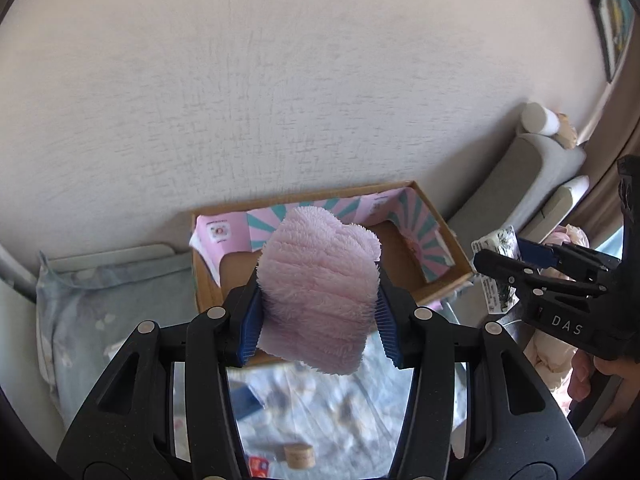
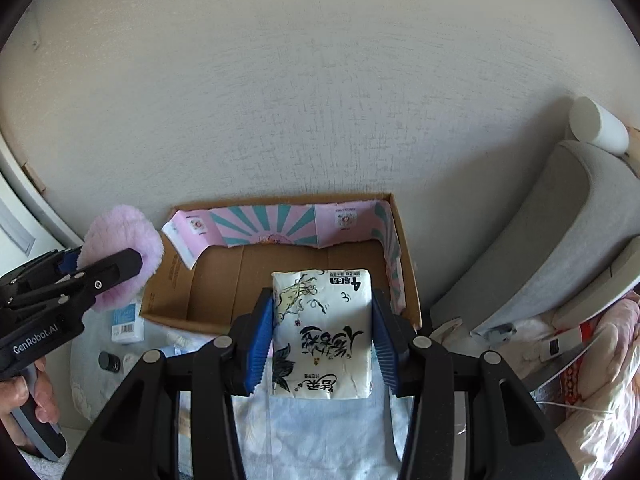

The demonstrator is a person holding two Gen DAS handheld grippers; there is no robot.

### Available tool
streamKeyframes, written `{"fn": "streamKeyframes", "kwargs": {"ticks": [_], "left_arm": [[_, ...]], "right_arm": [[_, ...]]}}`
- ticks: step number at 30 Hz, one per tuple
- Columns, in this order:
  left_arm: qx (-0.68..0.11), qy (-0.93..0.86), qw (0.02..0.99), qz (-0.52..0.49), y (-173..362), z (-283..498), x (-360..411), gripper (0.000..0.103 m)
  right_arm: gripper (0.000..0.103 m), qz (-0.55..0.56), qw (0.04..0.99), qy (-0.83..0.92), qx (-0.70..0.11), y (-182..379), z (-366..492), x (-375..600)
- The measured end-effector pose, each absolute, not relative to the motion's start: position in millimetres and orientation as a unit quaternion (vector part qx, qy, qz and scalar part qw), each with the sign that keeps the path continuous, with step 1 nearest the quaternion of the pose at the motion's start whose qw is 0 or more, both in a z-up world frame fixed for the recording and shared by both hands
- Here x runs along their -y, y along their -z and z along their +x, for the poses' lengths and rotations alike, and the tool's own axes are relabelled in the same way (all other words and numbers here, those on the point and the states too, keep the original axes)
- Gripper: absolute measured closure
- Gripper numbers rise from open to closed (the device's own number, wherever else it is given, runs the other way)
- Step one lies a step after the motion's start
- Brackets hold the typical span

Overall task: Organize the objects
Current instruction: 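Lift both held items and carry them over the cardboard box, then open both tools to drop the towel roll and tissue pack inside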

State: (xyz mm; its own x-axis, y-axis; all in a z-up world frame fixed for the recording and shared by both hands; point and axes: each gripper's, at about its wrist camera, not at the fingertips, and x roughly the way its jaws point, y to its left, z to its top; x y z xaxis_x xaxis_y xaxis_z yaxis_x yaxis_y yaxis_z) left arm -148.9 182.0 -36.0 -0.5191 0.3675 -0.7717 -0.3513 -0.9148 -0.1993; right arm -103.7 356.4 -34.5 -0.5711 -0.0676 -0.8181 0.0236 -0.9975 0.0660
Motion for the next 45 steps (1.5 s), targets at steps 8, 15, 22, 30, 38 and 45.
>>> {"fn": "streamKeyframes", "kwargs": {"ticks": [8, 15, 22, 30, 38, 45], "left_arm": [[0.011, -0.838, 0.217, -0.501, 68, -213, -190, 0.058], [-0.008, -0.806, 0.212, -0.552, 112, -244, -200, 0.058], [-0.047, -0.781, 0.209, -0.587, 161, -254, -208, 0.058], [-0.064, -0.766, 0.215, -0.603, 188, -246, -213, 0.058], [-0.071, -0.759, 0.223, -0.608, 185, -241, -212, 0.058], [-0.062, -0.754, 0.248, -0.605, 175, -230, -216, 0.000]], "right_arm": [[0.061, 0.502, 0.032, 0.864, 0.013, 55, -172, -350], [0.061, 0.544, 0.040, 0.838, 0.011, 86, -216, -347], [0.061, 0.590, 0.039, 0.806, 0.019, 134, -239, -347], [0.061, 0.614, 0.038, 0.788, 0.027, 161, -234, -350], [0.061, 0.617, 0.037, 0.785, 0.035, 158, -228, -356], [0.000, 0.623, 0.039, 0.781, 0.024, 156, -239, -346]]}}
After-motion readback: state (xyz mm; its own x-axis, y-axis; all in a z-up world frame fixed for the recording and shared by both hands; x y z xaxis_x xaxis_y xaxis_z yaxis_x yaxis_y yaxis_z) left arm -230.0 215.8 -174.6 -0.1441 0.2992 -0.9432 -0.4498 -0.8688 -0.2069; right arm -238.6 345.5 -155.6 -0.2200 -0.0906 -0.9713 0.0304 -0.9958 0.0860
